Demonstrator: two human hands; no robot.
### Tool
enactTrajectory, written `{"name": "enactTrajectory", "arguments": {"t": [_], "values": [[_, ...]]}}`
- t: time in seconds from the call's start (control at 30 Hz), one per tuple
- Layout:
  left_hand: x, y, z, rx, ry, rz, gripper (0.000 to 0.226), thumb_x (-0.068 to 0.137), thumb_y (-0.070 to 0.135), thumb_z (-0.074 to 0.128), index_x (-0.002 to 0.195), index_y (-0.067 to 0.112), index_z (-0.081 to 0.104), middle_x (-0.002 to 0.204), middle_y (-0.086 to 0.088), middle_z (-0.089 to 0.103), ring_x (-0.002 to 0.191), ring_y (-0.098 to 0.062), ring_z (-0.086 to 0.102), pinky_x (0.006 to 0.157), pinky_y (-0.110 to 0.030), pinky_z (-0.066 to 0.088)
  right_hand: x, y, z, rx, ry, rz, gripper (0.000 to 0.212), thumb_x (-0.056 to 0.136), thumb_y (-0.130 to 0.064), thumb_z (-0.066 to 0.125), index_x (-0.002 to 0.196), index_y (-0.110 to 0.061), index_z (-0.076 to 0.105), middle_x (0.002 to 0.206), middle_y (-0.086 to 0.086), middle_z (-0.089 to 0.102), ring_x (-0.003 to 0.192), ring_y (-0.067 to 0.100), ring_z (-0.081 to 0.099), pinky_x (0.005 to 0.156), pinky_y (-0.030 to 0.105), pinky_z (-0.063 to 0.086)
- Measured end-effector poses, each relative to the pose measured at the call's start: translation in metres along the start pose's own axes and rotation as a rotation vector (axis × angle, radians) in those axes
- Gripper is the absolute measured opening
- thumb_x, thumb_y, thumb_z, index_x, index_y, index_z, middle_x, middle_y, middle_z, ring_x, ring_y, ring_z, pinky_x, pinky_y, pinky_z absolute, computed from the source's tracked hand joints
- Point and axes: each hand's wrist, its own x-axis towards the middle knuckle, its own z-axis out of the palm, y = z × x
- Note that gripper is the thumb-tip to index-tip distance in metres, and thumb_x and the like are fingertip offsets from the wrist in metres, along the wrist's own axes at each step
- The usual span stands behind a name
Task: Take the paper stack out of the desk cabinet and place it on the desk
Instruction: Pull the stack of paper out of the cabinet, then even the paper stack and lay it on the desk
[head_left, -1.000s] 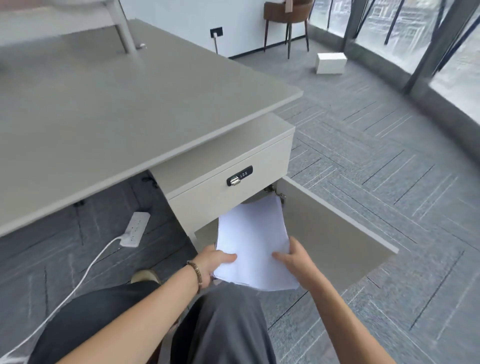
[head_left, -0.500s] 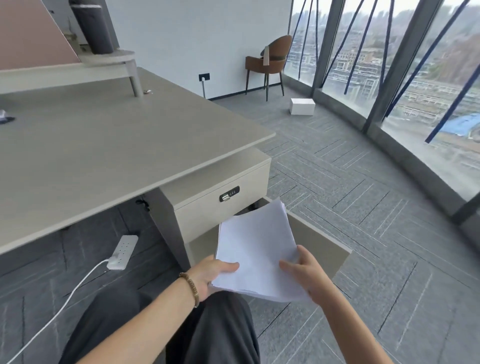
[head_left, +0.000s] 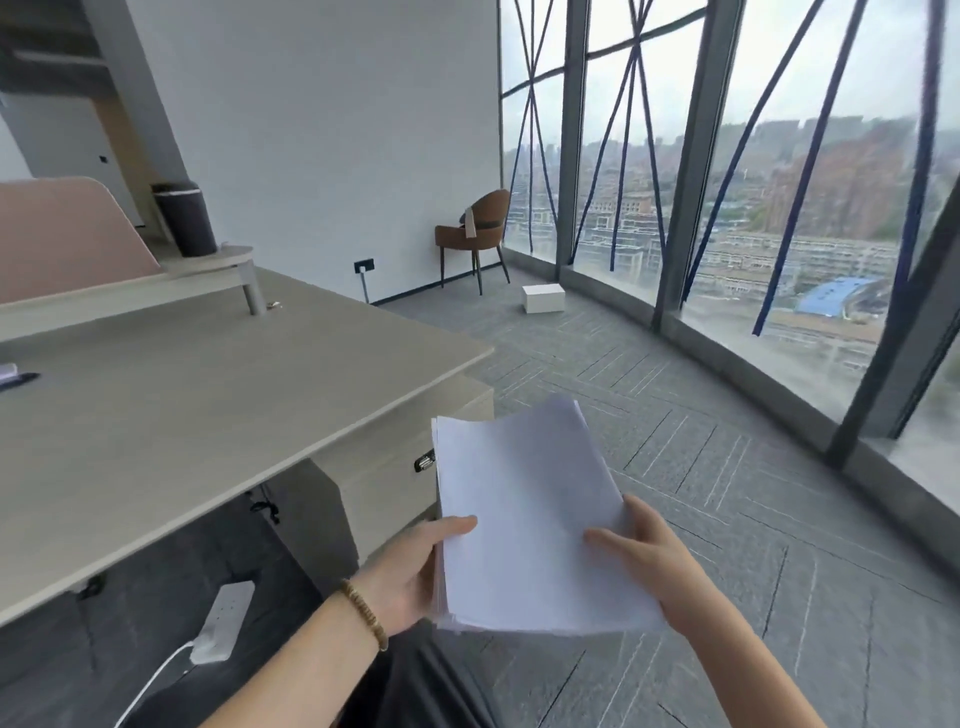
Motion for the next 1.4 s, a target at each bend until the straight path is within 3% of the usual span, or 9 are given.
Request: {"name": "enactTrajectory", "arguments": {"t": [0.13,0.33,0.43,0.6,0.77,1.03,1.2,1.4], "values": [[-0.028,0.04,-0.008,-0.048,0.033,0.098,0.035,0.091,0.022,0.064,0.122,0.006,0.066,0.118,-0.018,0.073,0.114,-0.038,0.066,0.096,-0.048,0.052,-0.002,-0.046,0.02,0.053,-0.077,-0.11,0.04,0.074,-0.022,0.072,0.114,-0.024,0.066,0.11,-0.004,0.076,0.105,0.016,0.071,0.092,0.042,0.054],[-0.061,0.079,-0.049,-0.049,0.225,0.185,0.031,0.087,0.014,0.068,0.116,0.002,0.069,0.109,-0.021,0.075,0.101,-0.039,0.07,0.088,-0.048,0.055,0.015,-0.101,0.079,0.05,-0.158,-0.214,0.039,0.075,-0.022,0.071,0.114,-0.023,0.064,0.113,0.0,0.074,0.107,0.022,0.07,0.098,0.055,0.051],[-0.077,0.092,-0.077,-0.067,0.314,0.208,0.026,0.087,0.017,0.07,0.109,0.004,0.072,0.107,-0.022,0.075,0.096,-0.038,0.071,0.083,-0.047,0.056,0.023,-0.124,0.117,0.027,-0.224,-0.249,0.041,0.074,-0.025,0.07,0.115,-0.024,0.062,0.114,-0.003,0.073,0.106,0.02,0.07,0.096,0.055,0.052],[-0.097,0.109,-0.137,-0.076,0.448,0.328,0.032,0.087,0.009,0.071,0.116,-0.003,0.068,0.11,-0.026,0.073,0.098,-0.041,0.071,0.08,-0.048,0.058,0.037,-0.159,0.181,-0.008,-0.268,-0.263,0.029,0.076,-0.026,0.067,0.104,-0.03,0.06,0.107,-0.005,0.072,0.099,0.017,0.07,0.094,0.053,0.054],[-0.116,0.134,-0.195,-0.076,0.537,0.495,0.029,0.088,0.006,0.07,0.117,0.001,0.069,0.111,-0.021,0.074,0.103,-0.042,0.07,0.091,-0.057,0.055,0.058,-0.185,0.245,0.061,-0.337,-0.231,0.02,0.087,-0.022,0.058,0.106,-0.025,0.064,0.107,-0.002,0.072,0.103,0.022,0.068,0.098,0.051,0.051],[-0.125,0.172,-0.274,-0.023,0.701,0.758,0.028,0.09,0.003,0.067,0.118,0.007,0.068,0.111,-0.009,0.076,0.094,-0.028,0.073,0.078,-0.037,0.058,0.109,-0.217,0.341,-0.049,-0.389,-0.356,0.025,0.082,-0.02,0.057,0.106,-0.014,0.058,0.109,0.012,0.069,0.104,0.035,0.065,0.094,0.058,0.051],[-0.124,0.172,-0.309,0.077,0.752,0.835,0.028,0.092,0.009,0.067,0.118,0.017,0.067,0.114,0.0,0.076,0.105,-0.021,0.072,0.091,-0.041,0.056,0.121,-0.219,0.392,0.033,-0.397,-0.313,0.029,0.093,-0.005,0.047,0.116,-0.022,0.052,0.118,0.001,0.064,0.113,0.024,0.059,0.096,0.041,0.048],[-0.116,0.155,-0.334,0.071,0.803,0.85,0.025,0.092,0.013,0.067,0.117,0.019,0.068,0.113,0.002,0.076,0.104,-0.019,0.073,0.088,-0.038,0.056,0.118,-0.195,0.424,0.113,-0.397,-0.351,0.035,0.097,-0.005,0.047,0.108,-0.038,0.052,0.115,-0.01,0.066,0.107,0.009,0.063,0.088,0.029,0.049]]}}
